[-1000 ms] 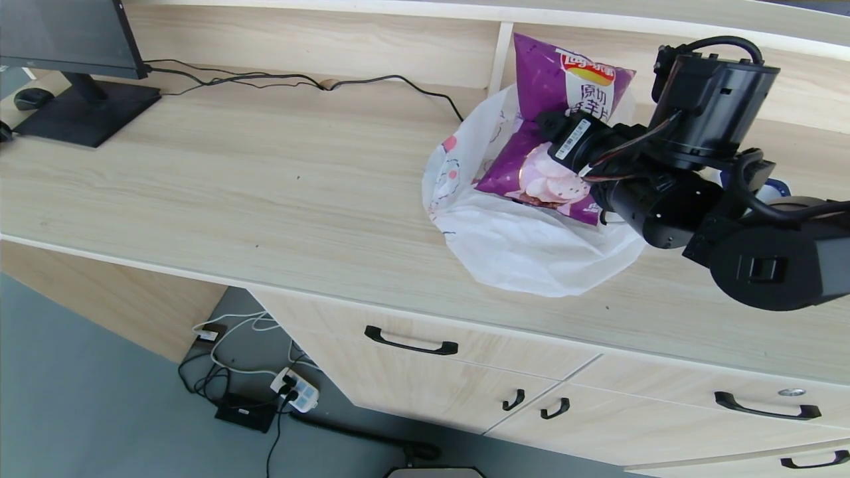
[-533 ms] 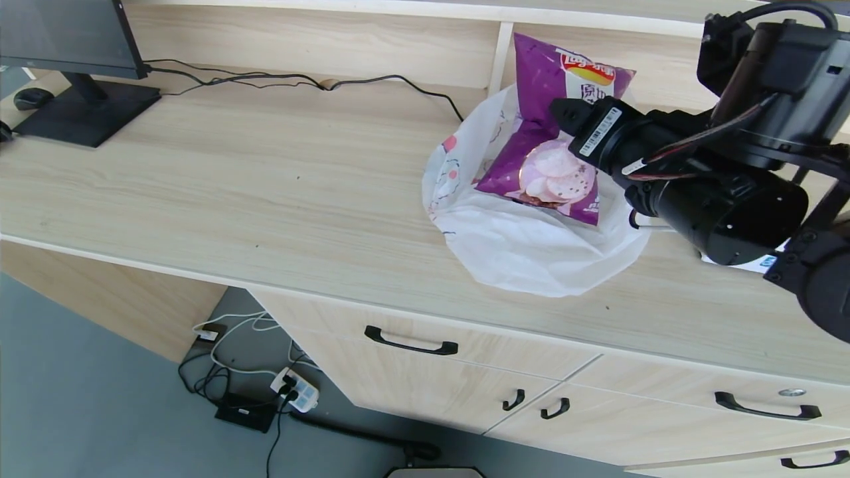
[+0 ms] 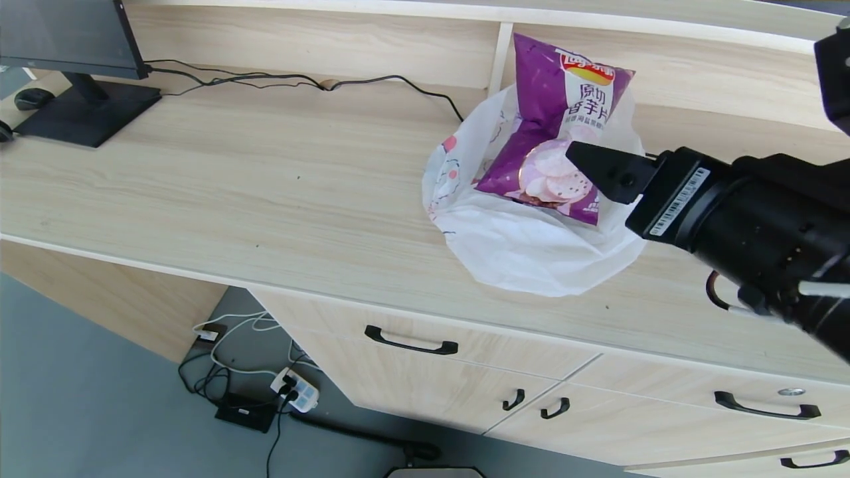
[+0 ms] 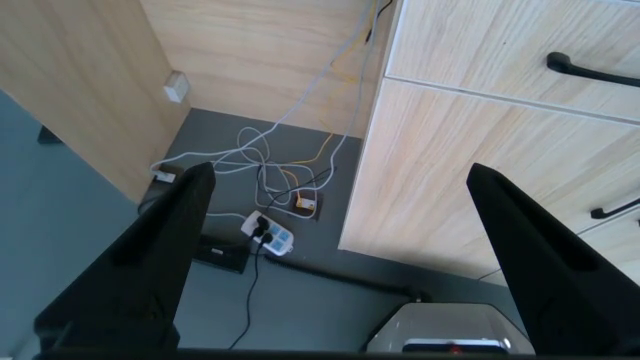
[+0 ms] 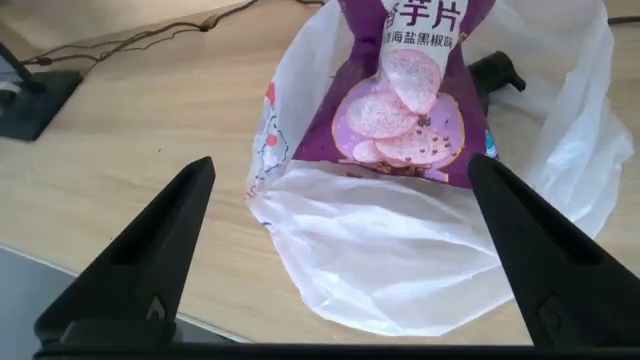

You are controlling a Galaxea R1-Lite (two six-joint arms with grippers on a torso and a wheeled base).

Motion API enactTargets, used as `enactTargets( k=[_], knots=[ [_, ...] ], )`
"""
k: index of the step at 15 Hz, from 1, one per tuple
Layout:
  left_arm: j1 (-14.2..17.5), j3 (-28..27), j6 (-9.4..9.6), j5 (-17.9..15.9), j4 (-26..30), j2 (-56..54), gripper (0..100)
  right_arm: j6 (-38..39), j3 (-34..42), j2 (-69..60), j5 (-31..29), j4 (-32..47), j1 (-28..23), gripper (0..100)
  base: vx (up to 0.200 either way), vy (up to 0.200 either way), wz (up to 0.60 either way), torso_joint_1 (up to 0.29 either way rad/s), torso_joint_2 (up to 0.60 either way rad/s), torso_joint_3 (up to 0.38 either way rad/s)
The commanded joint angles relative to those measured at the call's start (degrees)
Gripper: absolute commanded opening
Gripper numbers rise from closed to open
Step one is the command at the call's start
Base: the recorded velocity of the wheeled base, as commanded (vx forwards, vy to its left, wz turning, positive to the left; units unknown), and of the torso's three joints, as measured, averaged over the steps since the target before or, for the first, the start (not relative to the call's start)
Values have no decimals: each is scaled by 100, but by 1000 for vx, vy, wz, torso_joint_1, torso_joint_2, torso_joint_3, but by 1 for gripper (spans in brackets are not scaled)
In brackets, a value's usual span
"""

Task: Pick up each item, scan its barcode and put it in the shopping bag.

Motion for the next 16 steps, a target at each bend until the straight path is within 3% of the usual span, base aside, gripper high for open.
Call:
enactTargets(
  k=[1, 3, 7, 13, 16],
  knots=[
    [1, 0, -2, 1, -4, 0, 100, -267, 577, -682, -148, -1, 457, 100, 0, 0, 0, 0, 0, 0],
    [1, 0, 7, 1, -13, 0, 100, -741, 1913, -1675, -262, -1, 923, 100, 0, 0, 0, 0, 0, 0],
    [1, 0, 15, 1, -4, 0, 100, -750, 3618, -2940, -218, 17, 1010, 100, 0, 0, 0, 0, 0, 0],
    [1, 0, 24, 1, -4, 0, 100, -100, 4839, -3143, -201, 113, 1511, 100, 0, 0, 0, 0, 0, 0],
    [1, 0, 15, 1, -4, 0, 100, 269, 4822, -3670, -201, 1291, 1626, 100, 0, 0, 0, 0, 0, 0]
  ],
)
